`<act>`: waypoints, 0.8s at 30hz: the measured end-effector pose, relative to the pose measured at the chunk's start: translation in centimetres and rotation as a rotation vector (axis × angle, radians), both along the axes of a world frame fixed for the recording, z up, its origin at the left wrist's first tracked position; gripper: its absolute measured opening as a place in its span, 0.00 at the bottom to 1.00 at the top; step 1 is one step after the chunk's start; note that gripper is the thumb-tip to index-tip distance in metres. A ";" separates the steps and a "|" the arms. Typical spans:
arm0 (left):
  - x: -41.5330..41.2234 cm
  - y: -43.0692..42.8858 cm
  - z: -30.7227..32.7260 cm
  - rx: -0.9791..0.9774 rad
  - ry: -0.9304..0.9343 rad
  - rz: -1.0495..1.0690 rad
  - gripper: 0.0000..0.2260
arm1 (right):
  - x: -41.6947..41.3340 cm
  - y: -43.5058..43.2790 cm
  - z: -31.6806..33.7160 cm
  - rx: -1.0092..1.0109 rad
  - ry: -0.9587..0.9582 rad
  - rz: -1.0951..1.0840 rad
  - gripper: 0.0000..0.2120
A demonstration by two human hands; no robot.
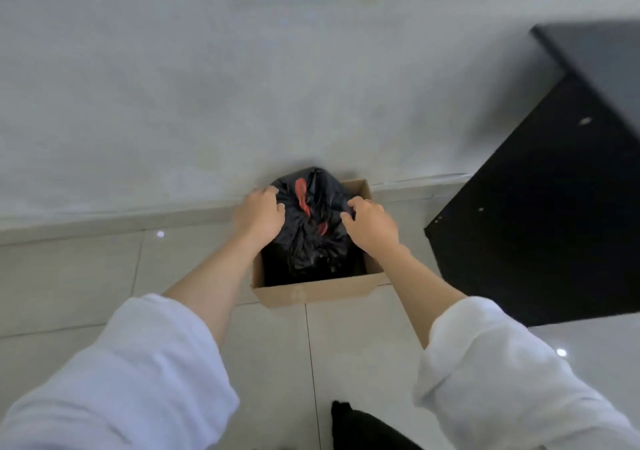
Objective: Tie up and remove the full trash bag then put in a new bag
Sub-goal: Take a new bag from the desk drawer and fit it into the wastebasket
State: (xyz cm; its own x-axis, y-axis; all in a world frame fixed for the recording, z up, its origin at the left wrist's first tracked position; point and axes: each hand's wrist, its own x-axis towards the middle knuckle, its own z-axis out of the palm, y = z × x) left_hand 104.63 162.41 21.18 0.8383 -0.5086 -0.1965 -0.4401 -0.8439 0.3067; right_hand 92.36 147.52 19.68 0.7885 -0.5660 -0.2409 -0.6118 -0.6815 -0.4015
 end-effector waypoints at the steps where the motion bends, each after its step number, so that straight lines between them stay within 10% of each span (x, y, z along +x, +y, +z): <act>1: -1.0 -0.6 3.6 0.005 -0.031 -0.032 0.17 | -1.1 -0.8 3.8 -0.004 -0.002 0.001 0.19; 11: -15.4 -14.6 31.0 -0.201 -0.238 -0.230 0.16 | -17.9 -13.5 32.8 -0.145 -0.140 -0.046 0.18; 24: -52.7 -44.2 34.9 -0.245 -0.165 -0.294 0.14 | -58.9 -40.1 38.8 -0.269 -0.239 -0.162 0.18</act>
State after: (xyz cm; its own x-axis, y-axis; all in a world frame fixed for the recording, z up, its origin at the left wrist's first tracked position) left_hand 51.89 118.16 56.10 0.6601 -0.7463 0.0852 -0.7119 -0.5854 0.3880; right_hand 33.41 107.46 58.51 0.6994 -0.7059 0.1121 -0.6314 -0.6837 -0.3659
